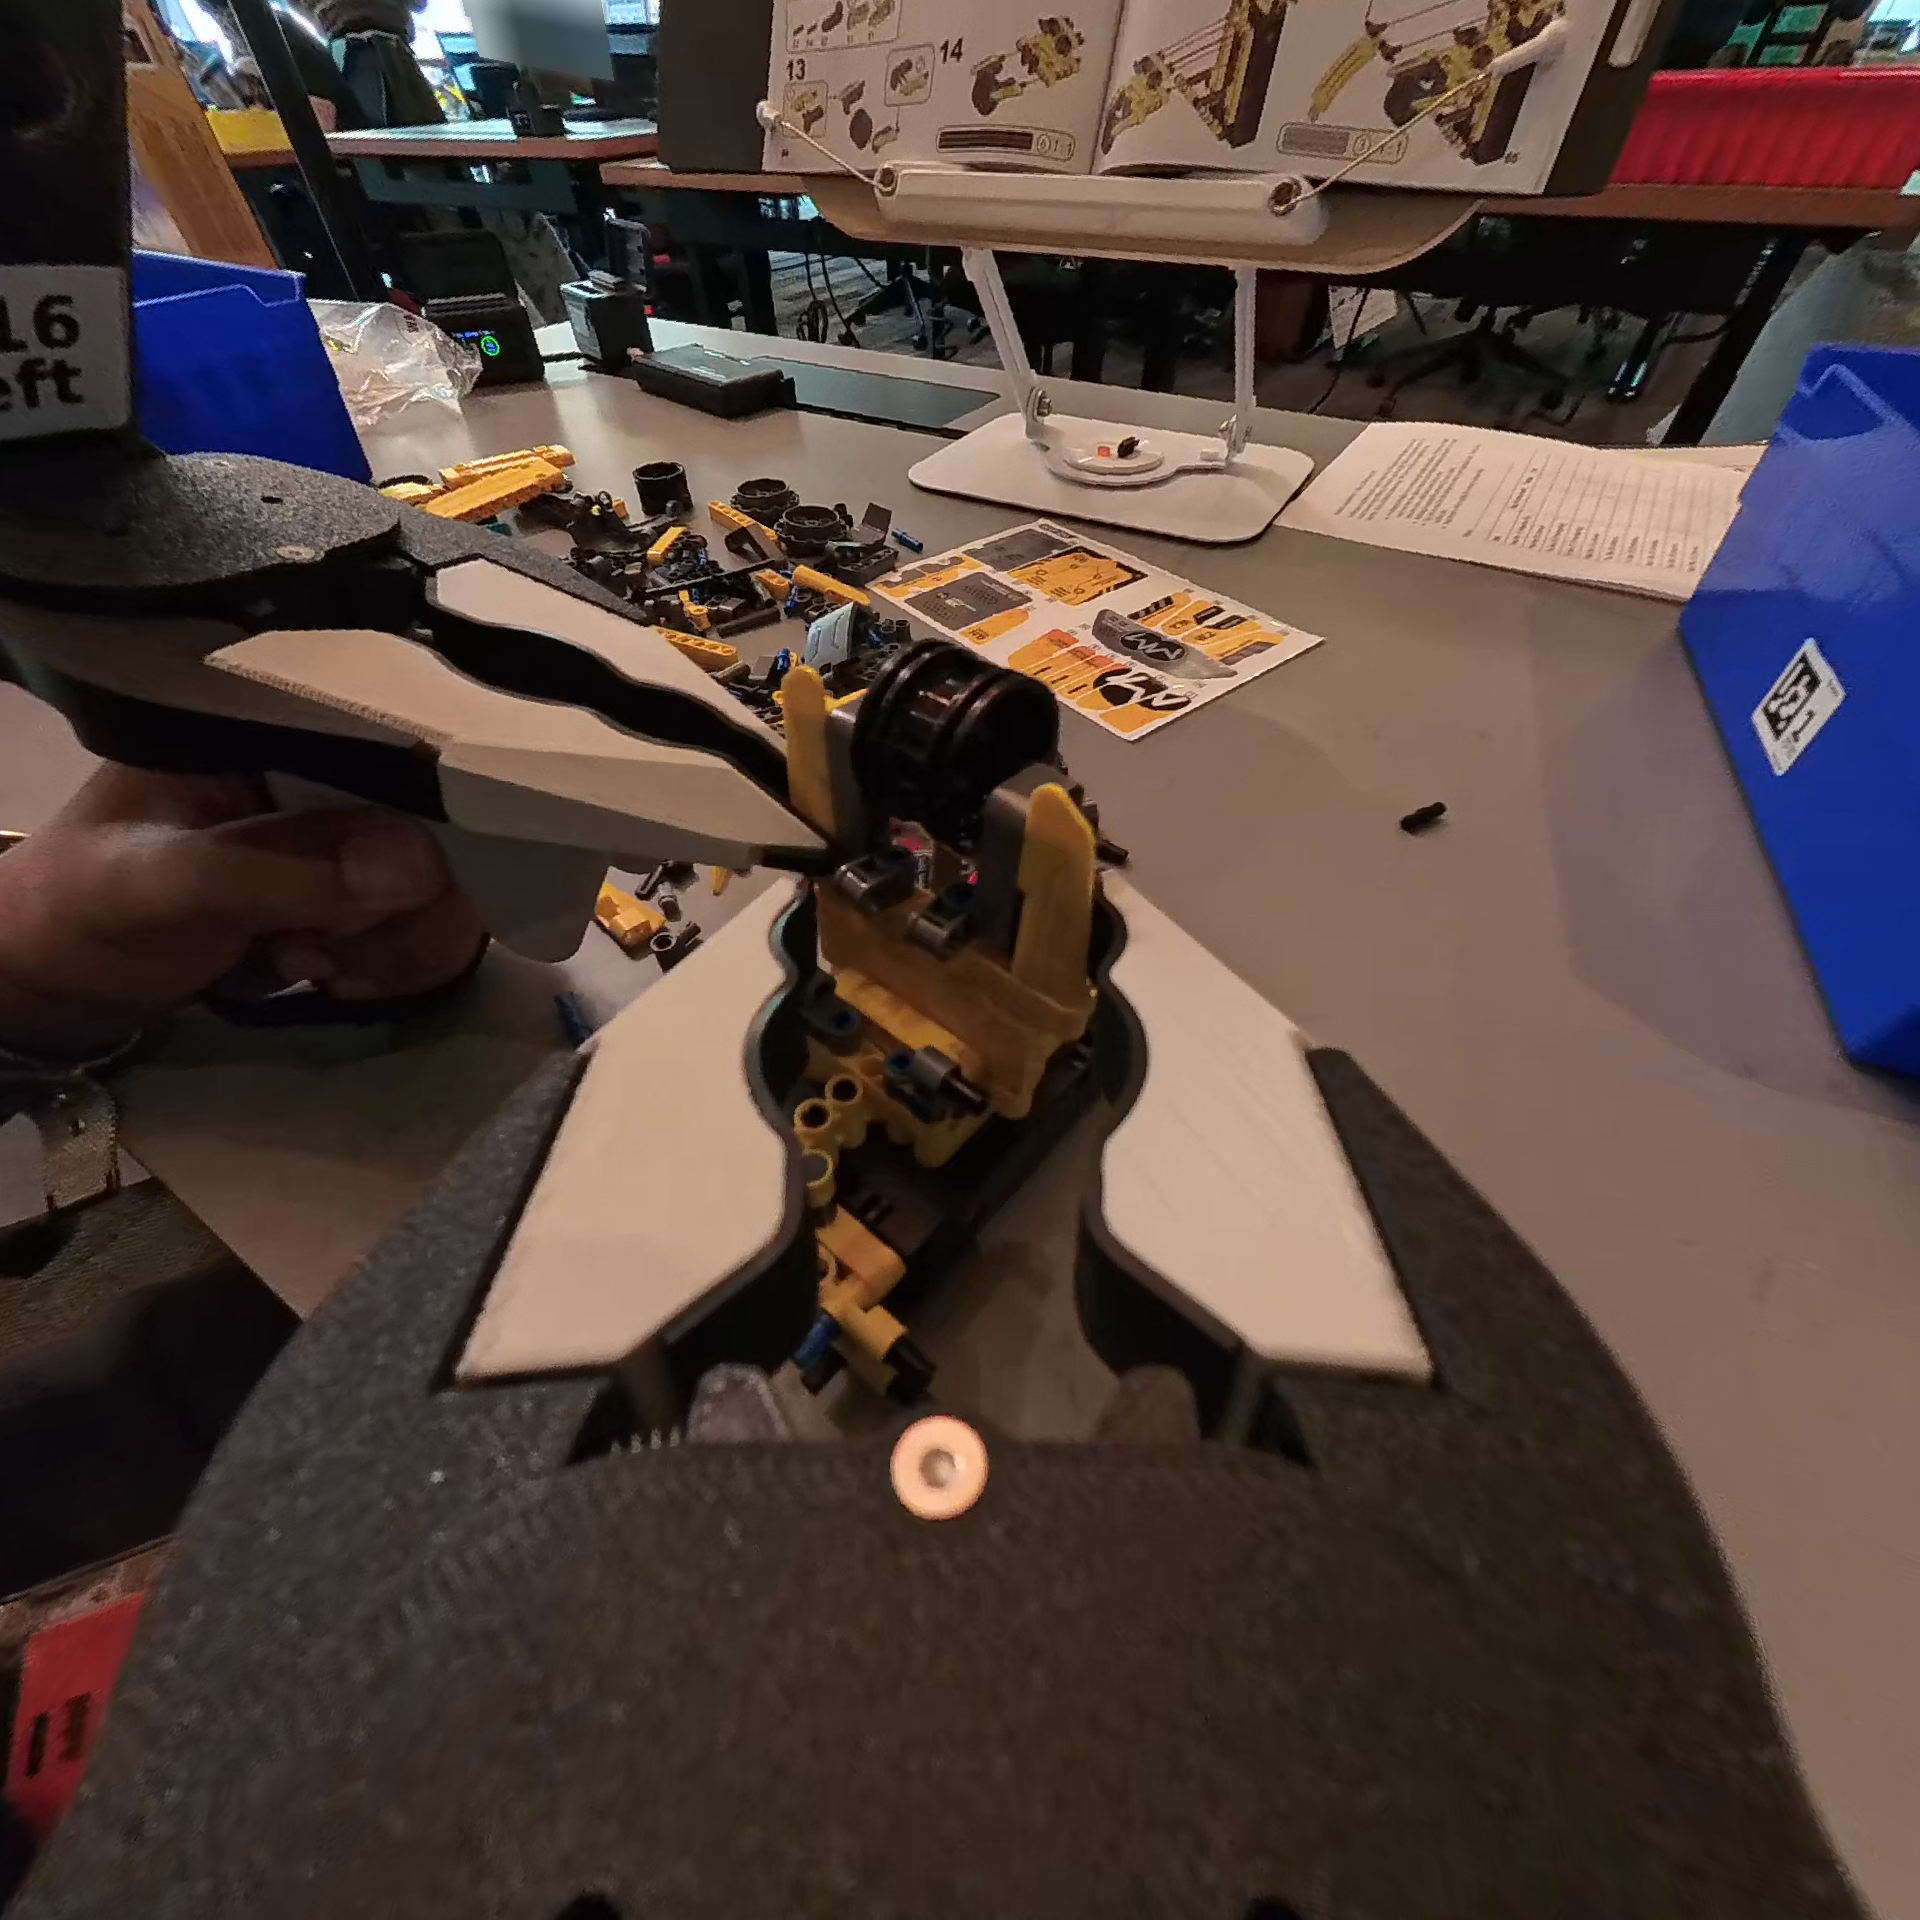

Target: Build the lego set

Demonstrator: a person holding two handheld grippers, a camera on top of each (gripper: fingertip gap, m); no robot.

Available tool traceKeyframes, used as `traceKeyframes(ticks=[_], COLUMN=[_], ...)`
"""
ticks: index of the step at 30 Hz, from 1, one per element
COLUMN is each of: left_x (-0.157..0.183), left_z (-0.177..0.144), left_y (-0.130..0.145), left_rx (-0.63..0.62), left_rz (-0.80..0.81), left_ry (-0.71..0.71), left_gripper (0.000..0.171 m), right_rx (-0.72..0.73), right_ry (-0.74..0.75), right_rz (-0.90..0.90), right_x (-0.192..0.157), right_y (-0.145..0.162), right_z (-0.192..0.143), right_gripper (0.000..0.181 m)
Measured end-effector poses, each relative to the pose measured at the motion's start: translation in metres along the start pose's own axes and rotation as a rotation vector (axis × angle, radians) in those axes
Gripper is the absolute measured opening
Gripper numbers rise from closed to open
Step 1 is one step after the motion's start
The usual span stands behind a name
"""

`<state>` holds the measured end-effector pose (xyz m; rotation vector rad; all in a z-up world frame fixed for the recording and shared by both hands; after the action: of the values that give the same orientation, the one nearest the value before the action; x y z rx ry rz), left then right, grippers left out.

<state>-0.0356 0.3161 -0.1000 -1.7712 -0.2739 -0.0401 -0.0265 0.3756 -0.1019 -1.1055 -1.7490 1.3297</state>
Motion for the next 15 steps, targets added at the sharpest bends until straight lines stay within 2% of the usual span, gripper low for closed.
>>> traceKeyframes(ticks=[15], left_x=[0.0007], left_z=[0.0003], left_y=[0.0003], left_rx=[-0.003], left_rz=[0.002], left_ry=[0.004], left_gripper=[0.009], right_rx=[-0.025], right_ry=[-0.015], right_rz=[-0.007], right_x=[0.0011], right_y=[0.0001], right_z=[-0.0012], right_gripper=[0.045])
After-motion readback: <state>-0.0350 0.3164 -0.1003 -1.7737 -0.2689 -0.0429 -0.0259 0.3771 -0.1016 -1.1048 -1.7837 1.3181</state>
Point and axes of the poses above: each gripper's, where its closed fingertips meet, z out along the fingers, y out of its underside, x = y × z across the jaws, the point moved 3 cm from there along -z, back along the fingers, and after that the axes turned 7 degrees about y, right-handed, at the moved point
